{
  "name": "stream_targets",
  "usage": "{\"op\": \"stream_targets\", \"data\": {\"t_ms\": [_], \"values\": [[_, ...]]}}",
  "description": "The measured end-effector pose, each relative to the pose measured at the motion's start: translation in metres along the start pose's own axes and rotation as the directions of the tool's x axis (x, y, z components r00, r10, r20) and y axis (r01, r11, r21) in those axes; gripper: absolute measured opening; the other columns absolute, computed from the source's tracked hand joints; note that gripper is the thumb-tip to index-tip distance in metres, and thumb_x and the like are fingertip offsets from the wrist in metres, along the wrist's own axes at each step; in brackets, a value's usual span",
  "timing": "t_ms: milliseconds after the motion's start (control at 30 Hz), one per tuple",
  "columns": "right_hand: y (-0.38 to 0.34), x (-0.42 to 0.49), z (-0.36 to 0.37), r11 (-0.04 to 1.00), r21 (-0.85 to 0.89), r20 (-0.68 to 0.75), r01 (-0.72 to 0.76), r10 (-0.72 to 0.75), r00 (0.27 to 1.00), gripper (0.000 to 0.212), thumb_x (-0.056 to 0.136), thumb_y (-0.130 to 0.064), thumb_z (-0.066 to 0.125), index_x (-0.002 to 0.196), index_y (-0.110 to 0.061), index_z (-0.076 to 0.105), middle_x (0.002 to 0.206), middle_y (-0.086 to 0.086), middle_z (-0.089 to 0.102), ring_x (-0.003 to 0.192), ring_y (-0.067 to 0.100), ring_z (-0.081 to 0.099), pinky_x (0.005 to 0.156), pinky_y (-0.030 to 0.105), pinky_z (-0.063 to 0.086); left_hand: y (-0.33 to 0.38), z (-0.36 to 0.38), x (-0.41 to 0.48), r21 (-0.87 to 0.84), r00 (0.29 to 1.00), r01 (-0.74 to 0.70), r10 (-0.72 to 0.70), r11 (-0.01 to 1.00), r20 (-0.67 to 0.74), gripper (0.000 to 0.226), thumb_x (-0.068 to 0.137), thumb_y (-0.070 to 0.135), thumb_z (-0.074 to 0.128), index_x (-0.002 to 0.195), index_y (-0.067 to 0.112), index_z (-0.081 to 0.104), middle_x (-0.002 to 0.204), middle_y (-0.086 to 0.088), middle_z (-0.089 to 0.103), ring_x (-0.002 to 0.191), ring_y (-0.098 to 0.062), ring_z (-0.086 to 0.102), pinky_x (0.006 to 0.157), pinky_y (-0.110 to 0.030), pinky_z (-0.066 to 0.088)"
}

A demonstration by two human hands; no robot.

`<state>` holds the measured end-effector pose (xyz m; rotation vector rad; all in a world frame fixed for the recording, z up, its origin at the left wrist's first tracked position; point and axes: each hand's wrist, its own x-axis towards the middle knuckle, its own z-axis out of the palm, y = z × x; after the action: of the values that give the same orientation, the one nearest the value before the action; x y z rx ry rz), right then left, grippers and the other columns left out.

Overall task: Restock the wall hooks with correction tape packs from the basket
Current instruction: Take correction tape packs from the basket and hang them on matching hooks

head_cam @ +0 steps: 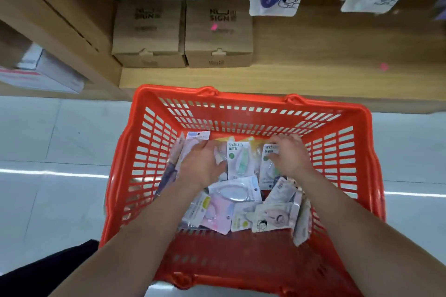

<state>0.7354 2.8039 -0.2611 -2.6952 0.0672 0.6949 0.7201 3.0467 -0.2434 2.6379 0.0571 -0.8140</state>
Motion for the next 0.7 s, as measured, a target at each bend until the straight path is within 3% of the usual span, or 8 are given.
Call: {"op": "stream_targets", "data": {"t_ms": [167,300,367,467,567,633,700], "values": [[-0.002,-0.001,-0.015,0.972,0.231,0.0,0.032,-0.033,0.999,0.014,0.092,-0.026,0.076,0.103,-0.033,0.07,0.098,-0.014,0.059,0.117,0.022,0.043,0.096,0.035,0.038,0.013,0.016,0.021,0.045,0.999,0.05,-0.049,0.998,-0.021,0.054,0.086,0.057,0.066,0.127,0.022,0.059,0.122,-0.006,0.066,0.126,-0.031,0.046,0.096,-0.039,0.045],[-0.007,-0.006,-0.025,0.962,0.254,0.031,0.104,-0.115,0.993,0.014,0.091,-0.029,0.076,0.093,-0.039,0.065,0.095,-0.016,0.061,0.104,0.014,0.039,0.087,0.033,0.037,0.019,0.024,0.027,0.135,0.996,0.059,-0.067,0.989,0.053,0.09,0.08,0.082,0.055,0.149,0.025,0.043,0.149,-0.002,0.049,0.138,-0.033,0.036,0.11,-0.047,0.037],[-0.01,-0.011,-0.032,0.964,0.212,0.013,0.161,-0.168,0.986,0.011,0.091,-0.029,0.076,0.099,-0.033,0.07,0.088,-0.021,0.054,0.099,0.013,0.038,0.083,0.032,0.035,0.02,0.026,0.027,0.111,0.997,0.054,-0.06,0.992,0.052,0.093,0.077,0.083,0.059,0.151,0.031,0.039,0.152,0.0,0.044,0.139,-0.032,0.033,0.113,-0.049,0.034],[-0.011,-0.017,-0.041,0.967,0.157,0.022,0.199,-0.204,0.979,0.011,0.092,-0.03,0.075,0.101,-0.034,0.071,0.089,-0.023,0.053,0.098,0.011,0.04,0.08,0.031,0.033,0.02,0.026,0.026,-0.163,0.996,0.086,-0.088,0.983,-0.005,0.08,0.072,0.062,0.082,0.135,0.03,0.044,0.129,0.003,0.057,0.131,-0.03,0.044,0.109,-0.046,0.037],[-0.011,-0.02,-0.054,0.94,0.287,0.019,0.186,-0.2,0.98,0.012,0.092,-0.026,0.076,0.091,-0.036,0.07,0.094,-0.023,0.065,0.098,0.011,0.056,0.085,0.035,0.043,0.009,0.024,0.025,-0.485,0.992,0.124,-0.114,0.866,0.05,0.069,0.069,0.041,0.092,0.115,0.033,0.04,0.097,0.006,0.065,0.102,-0.031,0.065,0.088,-0.053,0.055],[-0.012,-0.02,-0.057,0.879,0.449,0.051,0.16,-0.205,0.977,0.015,0.091,-0.02,0.077,0.088,-0.034,0.072,0.094,-0.018,0.072,0.095,0.009,0.065,0.088,0.037,0.05,0.002,0.019,0.025,-0.64,0.994,0.106,-0.074,0.761,0.076,0.056,0.075,0.025,0.091,0.108,0.032,0.046,0.099,0.003,0.071,0.097,-0.028,0.07,0.083,-0.052,0.059],[-0.017,-0.021,-0.055,0.802,0.582,0.072,0.132,-0.212,0.975,0.017,0.09,-0.014,0.078,0.084,-0.029,0.074,0.09,-0.01,0.075,0.089,0.015,0.071,0.084,0.043,0.056,0.002,0.011,0.022,-0.732,0.996,0.072,-0.004,0.677,0.093,0.037,0.086,0.011,0.082,0.108,0.026,0.056,0.104,0.0,0.074,0.102,-0.026,0.071,0.088,-0.046,0.06]]}}
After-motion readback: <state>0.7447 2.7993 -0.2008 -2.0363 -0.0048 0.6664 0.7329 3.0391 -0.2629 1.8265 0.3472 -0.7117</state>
